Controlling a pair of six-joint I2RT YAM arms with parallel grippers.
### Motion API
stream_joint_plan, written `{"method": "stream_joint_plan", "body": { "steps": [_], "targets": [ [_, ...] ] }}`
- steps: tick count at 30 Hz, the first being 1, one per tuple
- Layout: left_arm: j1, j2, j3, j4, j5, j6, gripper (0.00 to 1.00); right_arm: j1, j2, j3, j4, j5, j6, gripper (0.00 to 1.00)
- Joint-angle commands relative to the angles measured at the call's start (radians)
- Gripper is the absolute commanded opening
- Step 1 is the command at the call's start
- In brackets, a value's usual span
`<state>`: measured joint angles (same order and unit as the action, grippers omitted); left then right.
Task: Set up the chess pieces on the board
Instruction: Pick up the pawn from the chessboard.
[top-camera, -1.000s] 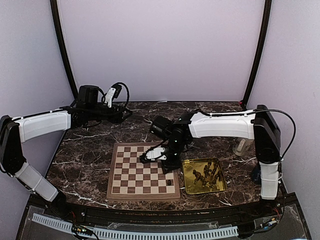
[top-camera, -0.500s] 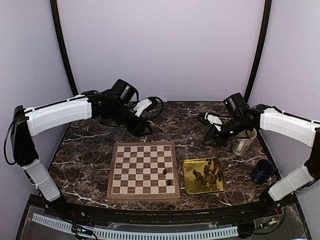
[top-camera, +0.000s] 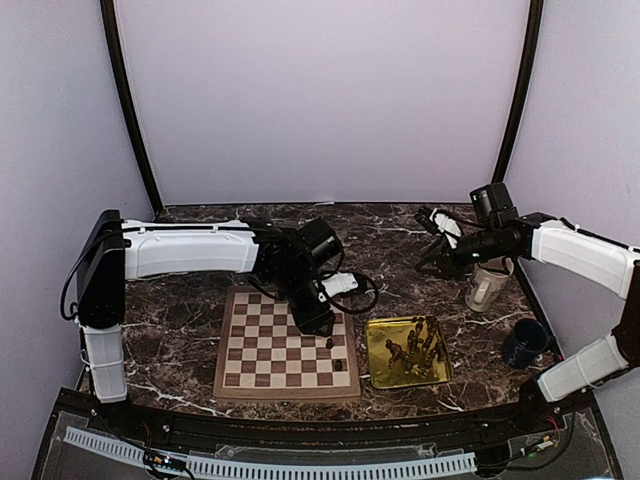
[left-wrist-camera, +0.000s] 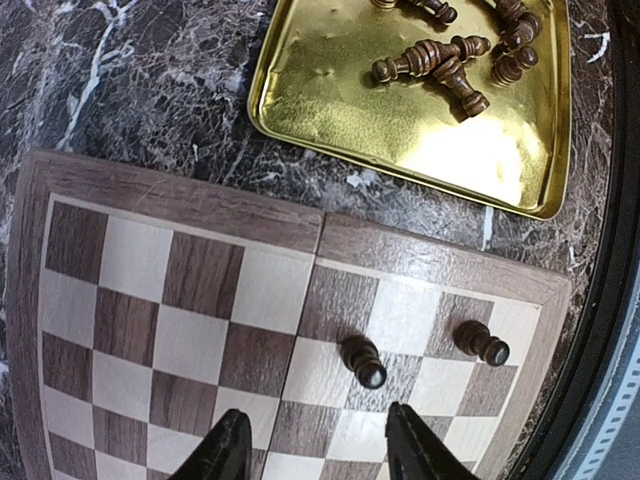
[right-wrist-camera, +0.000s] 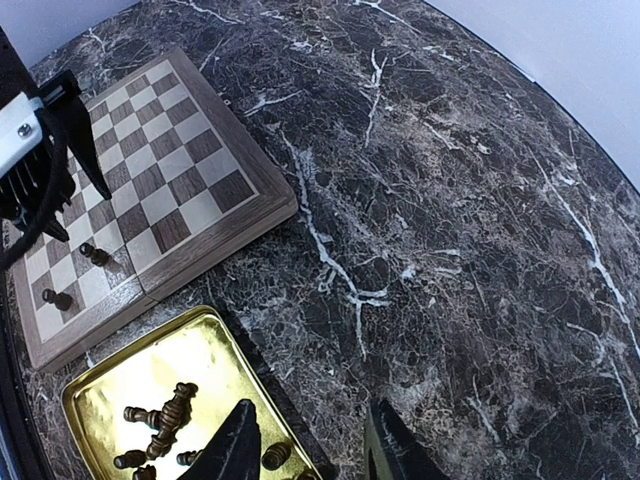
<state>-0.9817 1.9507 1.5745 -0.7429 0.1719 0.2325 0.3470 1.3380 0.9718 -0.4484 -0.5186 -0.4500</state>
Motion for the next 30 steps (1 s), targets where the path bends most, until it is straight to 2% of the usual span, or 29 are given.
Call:
{"method": "stream_joint_plan", "body": {
  "steps": [1, 12, 24, 30],
  "targets": [
    [-0.015, 0.042, 0.063, -0.028, -0.023, 0.032, 0.47, 0.001, 0.017, -0.005, 0.027, -0.032, -0.001, 0.37],
    [-0.018, 0.097, 0.076, -0.014, 0.078, 0.042, 0.43, 0.002, 0.024, -0.01, 0.025, -0.034, -0.012, 0.37],
    [-0.02, 0.103, 0.077, -0.053, 0.065, 0.037, 0.18, 0.002, 0.03, -0.009, 0.019, -0.04, -0.016, 0.37],
    [-0.033, 0.033, 0.033, -0.073, 0.075, 0.026, 0.11, 0.001, 0.032, -0.012, 0.019, -0.041, -0.019, 0.37]
  ]
}}
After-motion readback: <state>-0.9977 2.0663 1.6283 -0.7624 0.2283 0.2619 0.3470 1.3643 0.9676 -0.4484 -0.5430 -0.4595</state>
